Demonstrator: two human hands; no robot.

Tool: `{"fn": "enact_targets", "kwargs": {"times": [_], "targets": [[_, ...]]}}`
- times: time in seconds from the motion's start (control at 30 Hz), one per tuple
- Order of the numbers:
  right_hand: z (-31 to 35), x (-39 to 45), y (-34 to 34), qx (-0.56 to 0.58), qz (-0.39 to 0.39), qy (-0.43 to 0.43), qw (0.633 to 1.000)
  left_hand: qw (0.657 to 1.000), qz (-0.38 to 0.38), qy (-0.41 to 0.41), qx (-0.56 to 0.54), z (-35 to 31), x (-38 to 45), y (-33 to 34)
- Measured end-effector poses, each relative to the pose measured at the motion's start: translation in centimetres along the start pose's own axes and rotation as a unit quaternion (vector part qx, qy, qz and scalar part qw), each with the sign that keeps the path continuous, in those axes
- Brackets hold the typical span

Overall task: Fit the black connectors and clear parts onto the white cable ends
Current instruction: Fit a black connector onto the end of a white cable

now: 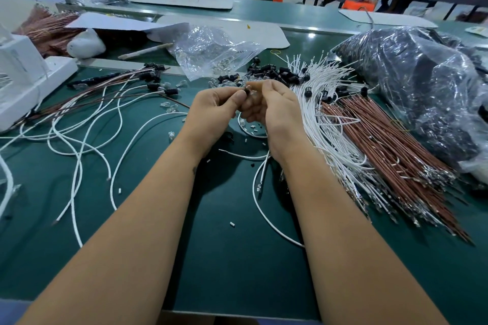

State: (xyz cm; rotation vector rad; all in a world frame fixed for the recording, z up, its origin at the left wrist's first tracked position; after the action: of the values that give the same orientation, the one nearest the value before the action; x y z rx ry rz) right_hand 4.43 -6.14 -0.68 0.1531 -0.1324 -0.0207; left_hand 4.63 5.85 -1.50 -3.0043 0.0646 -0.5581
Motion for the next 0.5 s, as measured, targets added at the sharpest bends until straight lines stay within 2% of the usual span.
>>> {"fn": "enact_targets", "kwargs": {"times": [0.13, 0.33, 0.5], "targets": [[0.4, -0.1, -0.4, 0.015, 0.0, -0.009, 1.0, 0.999, -0.007, -0.033, -0.017, 0.4, 0.2, -0.3], [1.2, -0.4, -0.5, -0.092, -0.014, -0.075, 0.993, 0.99, 0.012, -0.063, -0.124, 0.4, 0.3, -0.2], [1.4, -0.6, -0.4, -0.154, -0.02, -0.098, 0.983, 0.986, 0.026, -0.073, -0.148, 0.2, 0.3, -0.1]]}}
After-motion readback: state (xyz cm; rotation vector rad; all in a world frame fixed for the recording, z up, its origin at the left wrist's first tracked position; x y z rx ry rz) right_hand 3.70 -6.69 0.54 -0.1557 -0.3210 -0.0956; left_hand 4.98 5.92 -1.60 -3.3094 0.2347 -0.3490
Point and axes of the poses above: each hand's wrist, its own x-axis towards the middle knuckle, its own y-axis out of the palm, z = x × y, the point moved 4 cm from there along x, towards the middle knuckle, and after that the axes turned 2 degrees about -x, right-handed, at the moved point
